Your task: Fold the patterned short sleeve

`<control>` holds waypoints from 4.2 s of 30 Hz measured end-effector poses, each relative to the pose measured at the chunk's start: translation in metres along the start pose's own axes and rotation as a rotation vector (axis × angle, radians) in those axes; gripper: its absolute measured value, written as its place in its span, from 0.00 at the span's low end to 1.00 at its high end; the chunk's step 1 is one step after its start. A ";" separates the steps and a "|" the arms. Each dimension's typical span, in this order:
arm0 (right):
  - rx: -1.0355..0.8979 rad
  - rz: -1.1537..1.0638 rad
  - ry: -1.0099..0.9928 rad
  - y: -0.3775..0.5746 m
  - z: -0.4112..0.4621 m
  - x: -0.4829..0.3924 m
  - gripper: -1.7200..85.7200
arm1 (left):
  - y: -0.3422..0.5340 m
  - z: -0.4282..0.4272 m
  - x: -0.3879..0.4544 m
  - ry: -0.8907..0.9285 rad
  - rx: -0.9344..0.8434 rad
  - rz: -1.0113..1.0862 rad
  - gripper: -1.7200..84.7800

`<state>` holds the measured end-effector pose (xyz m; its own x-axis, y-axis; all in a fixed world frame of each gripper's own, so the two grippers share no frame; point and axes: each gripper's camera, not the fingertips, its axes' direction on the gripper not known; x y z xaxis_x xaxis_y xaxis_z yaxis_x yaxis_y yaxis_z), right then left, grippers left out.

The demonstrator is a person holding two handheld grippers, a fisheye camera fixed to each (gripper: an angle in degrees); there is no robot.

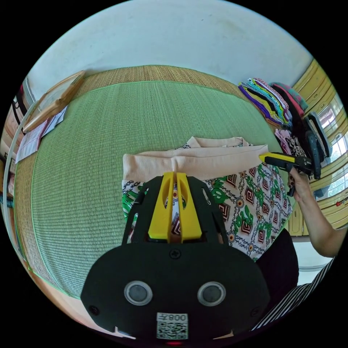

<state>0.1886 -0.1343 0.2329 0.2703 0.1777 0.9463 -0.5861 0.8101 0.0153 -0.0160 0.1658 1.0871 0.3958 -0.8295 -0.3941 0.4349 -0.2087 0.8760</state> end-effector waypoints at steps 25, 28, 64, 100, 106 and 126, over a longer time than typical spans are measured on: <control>0.145 0.025 -0.013 -0.001 -0.076 0.000 0.02 | 0.034 0.000 0.023 0.057 0.098 -0.043 0.03; 0.119 0.031 -0.005 -0.009 -0.066 0.007 0.02 | 0.028 0.008 0.021 0.055 0.074 -0.060 0.03; 0.074 0.202 -0.135 0.046 -0.031 0.153 0.02 | 0.059 -0.120 -0.020 0.095 0.056 -0.186 0.03; 0.006 0.303 -0.613 0.340 -0.070 0.314 0.04 | 0.302 -0.351 -0.089 0.492 -0.023 -0.396 0.06; 0.024 0.350 -0.650 0.393 -0.075 0.329 0.06 | 0.301 -0.353 -0.085 0.447 -0.038 -0.346 0.03; -0.062 0.340 -0.643 0.442 -0.074 0.335 0.02 | 0.365 -0.309 -0.125 0.418 -0.054 -0.398 0.03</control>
<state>0.0765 0.3246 0.5325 -0.4324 0.0771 0.8984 -0.5080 0.8024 -0.3133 0.3431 0.3528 1.3701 0.4741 -0.4149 -0.7766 0.6522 -0.4269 0.6263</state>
